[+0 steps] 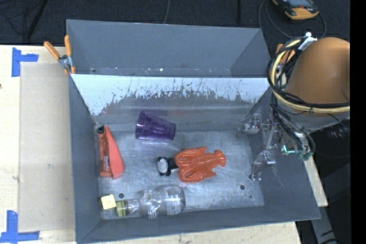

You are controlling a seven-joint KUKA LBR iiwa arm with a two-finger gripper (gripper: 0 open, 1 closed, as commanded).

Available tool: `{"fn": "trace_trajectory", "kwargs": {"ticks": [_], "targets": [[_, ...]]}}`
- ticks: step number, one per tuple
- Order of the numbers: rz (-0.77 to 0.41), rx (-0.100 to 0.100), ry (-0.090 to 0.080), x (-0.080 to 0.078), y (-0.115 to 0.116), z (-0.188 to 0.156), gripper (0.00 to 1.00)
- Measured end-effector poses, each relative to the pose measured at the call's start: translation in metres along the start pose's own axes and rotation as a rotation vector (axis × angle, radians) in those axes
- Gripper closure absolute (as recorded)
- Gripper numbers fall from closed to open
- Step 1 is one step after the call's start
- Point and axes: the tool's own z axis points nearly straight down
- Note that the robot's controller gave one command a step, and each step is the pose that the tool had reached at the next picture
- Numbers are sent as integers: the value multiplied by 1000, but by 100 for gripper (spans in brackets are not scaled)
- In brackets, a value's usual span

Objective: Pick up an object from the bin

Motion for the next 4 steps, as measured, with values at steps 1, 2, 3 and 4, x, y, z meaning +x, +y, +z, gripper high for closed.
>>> {"fn": "trace_trajectory", "kwargs": {"ticks": [1,2,3,4], "targets": [[-2,1,-7,-1,0,-3,0],[-85,2,-12,-16,27,43,0],[-213,1,-9,-40,88,75,0],[-346,2,-7,-46,81,93,0]]}}
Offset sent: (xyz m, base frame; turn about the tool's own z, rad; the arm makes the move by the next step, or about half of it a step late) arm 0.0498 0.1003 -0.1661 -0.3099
